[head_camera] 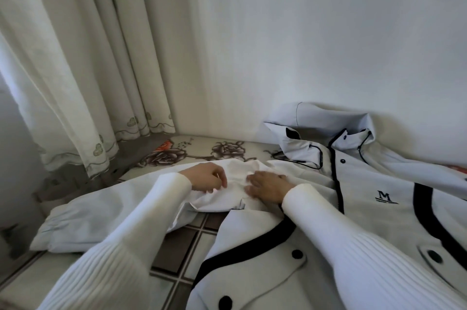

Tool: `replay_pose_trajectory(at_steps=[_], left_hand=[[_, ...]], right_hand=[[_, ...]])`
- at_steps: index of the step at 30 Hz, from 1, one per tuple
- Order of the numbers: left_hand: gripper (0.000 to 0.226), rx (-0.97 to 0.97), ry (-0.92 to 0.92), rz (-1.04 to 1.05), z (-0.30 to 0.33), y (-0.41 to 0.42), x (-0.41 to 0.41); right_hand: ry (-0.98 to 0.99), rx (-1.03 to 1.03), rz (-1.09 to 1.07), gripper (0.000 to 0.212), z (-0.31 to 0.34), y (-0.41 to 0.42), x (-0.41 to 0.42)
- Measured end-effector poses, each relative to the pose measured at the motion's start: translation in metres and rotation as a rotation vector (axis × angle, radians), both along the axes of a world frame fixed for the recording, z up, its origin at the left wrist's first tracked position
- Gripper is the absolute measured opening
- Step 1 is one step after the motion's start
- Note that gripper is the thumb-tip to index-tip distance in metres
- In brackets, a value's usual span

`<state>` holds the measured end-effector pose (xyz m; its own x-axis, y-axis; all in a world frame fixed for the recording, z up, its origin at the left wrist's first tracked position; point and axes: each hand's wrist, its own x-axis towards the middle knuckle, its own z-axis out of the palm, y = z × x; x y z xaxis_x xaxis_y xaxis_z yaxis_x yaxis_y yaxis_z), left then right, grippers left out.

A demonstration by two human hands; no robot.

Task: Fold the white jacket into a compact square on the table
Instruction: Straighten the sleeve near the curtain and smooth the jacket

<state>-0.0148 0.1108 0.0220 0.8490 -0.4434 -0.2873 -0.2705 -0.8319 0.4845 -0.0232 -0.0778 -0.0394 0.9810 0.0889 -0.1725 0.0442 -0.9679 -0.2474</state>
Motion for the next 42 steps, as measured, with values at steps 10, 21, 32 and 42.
replay_pose_trajectory(at_steps=[10,21,32,42], left_hand=[[0.038,-0.139,-0.326,-0.007,-0.017,-0.055,0.019],[0.043,0.214,-0.356,0.078,-0.036,-0.106,0.072],[0.051,0.38,-0.15,0.023,-0.036,-0.092,0.083],[0.048,0.325,-0.153,0.069,-0.032,-0.087,0.076]], right_hand=[[-0.321,0.097,-0.183,0.034,0.047,-0.068,0.012],[-0.407,-0.114,-0.27,0.025,0.035,-0.104,0.038],[-0.064,-0.228,-0.029,0.036,0.018,-0.104,0.07],[-0.345,-0.392,-0.204,0.033,0.022,-0.096,0.073]])
